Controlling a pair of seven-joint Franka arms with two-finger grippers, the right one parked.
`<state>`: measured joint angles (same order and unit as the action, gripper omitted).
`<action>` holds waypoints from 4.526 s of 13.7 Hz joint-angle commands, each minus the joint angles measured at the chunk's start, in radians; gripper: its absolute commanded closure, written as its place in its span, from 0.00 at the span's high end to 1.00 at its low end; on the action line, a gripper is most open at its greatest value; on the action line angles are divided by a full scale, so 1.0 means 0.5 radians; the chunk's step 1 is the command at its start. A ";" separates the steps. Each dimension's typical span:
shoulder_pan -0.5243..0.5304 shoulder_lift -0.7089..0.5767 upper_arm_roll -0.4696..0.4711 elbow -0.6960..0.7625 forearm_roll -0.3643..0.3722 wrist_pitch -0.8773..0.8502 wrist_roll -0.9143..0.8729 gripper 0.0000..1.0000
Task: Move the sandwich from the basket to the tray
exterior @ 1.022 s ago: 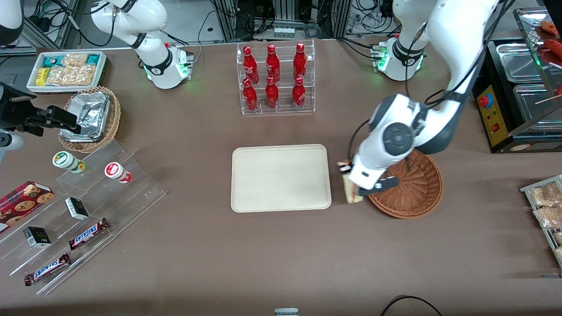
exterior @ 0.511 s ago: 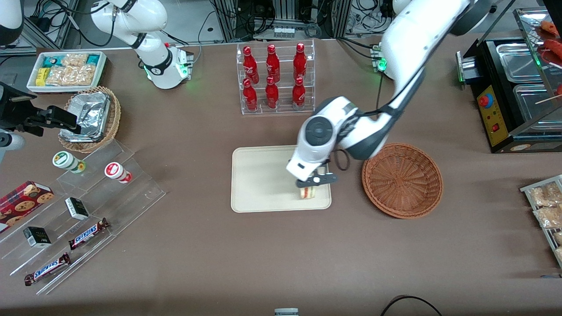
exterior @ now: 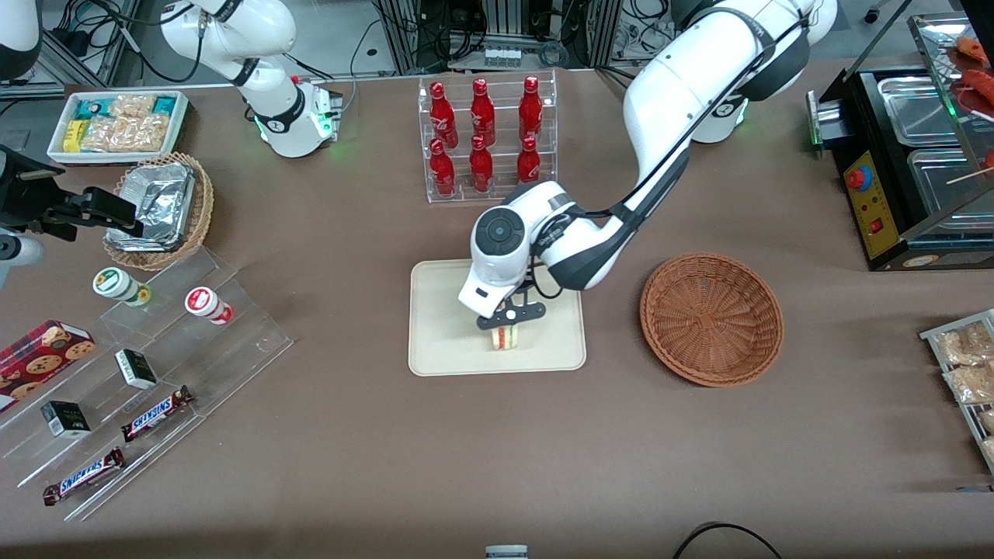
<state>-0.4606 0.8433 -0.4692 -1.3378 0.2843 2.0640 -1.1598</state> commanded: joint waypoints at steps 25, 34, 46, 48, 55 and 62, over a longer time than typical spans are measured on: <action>-0.051 -0.189 0.009 0.191 0.106 -0.234 -0.076 1.00; 0.058 -0.291 0.024 0.283 0.134 -0.391 -0.015 1.00; 0.807 -1.066 0.009 -0.508 -0.302 -0.483 1.021 1.00; 0.924 -1.159 0.009 -0.579 -0.390 -0.498 1.220 1.00; 1.145 -1.404 0.302 -0.567 -0.611 -0.986 2.189 1.00; 0.992 -1.656 0.781 -0.536 -0.612 -1.241 2.433 1.00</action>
<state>0.0931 0.0693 -0.1442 -1.5902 -0.0059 1.4637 0.0476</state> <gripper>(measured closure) 0.000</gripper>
